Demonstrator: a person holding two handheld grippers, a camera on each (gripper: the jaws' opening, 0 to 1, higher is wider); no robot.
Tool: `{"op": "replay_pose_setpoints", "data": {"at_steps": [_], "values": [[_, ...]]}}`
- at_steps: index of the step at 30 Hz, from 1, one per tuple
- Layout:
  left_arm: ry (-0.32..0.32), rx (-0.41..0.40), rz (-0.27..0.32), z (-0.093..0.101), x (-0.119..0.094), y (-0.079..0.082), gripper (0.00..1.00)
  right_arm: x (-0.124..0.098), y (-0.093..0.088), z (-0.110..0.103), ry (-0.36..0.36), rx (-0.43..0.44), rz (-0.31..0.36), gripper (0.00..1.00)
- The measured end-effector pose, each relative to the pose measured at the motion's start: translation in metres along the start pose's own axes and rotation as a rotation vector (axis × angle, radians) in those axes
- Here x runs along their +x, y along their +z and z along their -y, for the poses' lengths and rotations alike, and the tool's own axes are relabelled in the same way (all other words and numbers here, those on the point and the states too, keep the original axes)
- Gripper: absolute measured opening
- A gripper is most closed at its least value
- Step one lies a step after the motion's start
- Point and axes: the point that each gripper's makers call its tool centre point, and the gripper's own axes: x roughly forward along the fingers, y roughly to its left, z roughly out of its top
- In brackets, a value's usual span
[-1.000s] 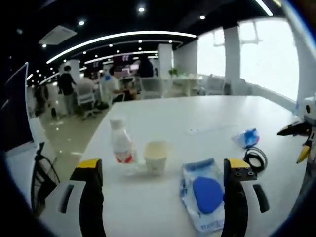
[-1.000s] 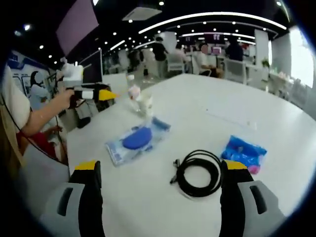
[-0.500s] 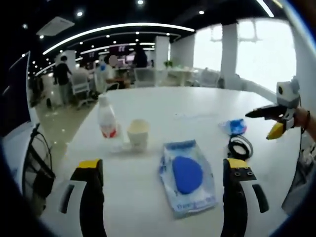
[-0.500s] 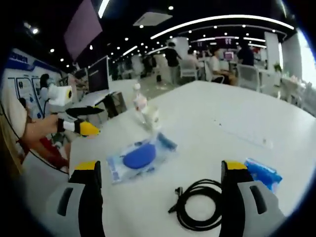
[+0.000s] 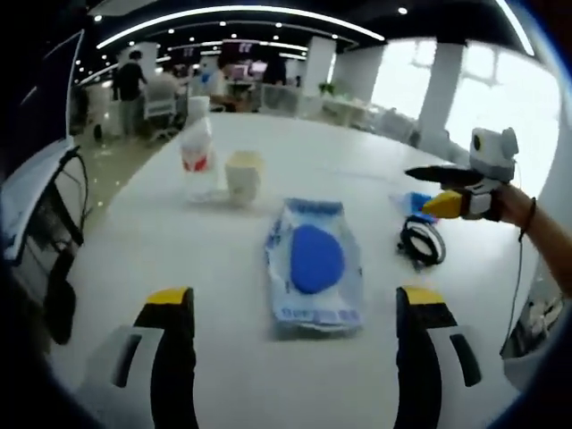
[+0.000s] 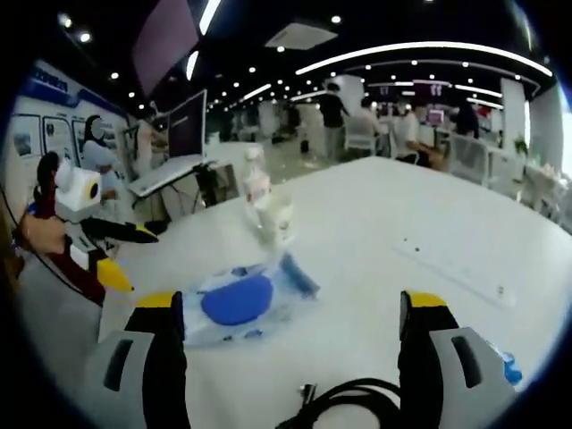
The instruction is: Arrange the tabletop items into an orderly group along one side of the table until the central work area is clear of visible clutter.
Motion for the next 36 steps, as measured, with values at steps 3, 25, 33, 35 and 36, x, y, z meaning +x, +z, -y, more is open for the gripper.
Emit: {"op": "replay_pose_setpoints", "data": {"at_steps": [3, 25, 33, 35, 36], "values": [[-0.002, -0.025, -0.049, 0.009, 0.005, -0.013, 0.9, 0.013, -0.005, 0.003, 0.0, -0.017, -0.01, 0.91], [0.057, -0.371, -0.126, 0.032, 0.041, -0.047, 0.51, 0.099, -0.032, 0.015, -0.009, -0.207, -0.07, 0.42], [0.095, -0.407, -0.13, 0.033, 0.054, -0.054, 0.37, 0.108, -0.044, 0.009, -0.003, -0.274, -0.114, 0.25], [0.106, -0.405, -0.132, 0.03, 0.053, -0.056, 0.33, 0.11, -0.042, 0.009, -0.003, -0.302, -0.112, 0.23], [0.111, -0.404, -0.132, 0.029, 0.053, -0.056, 0.3, 0.111, -0.042, 0.01, -0.008, -0.305, -0.116, 0.22]]}}
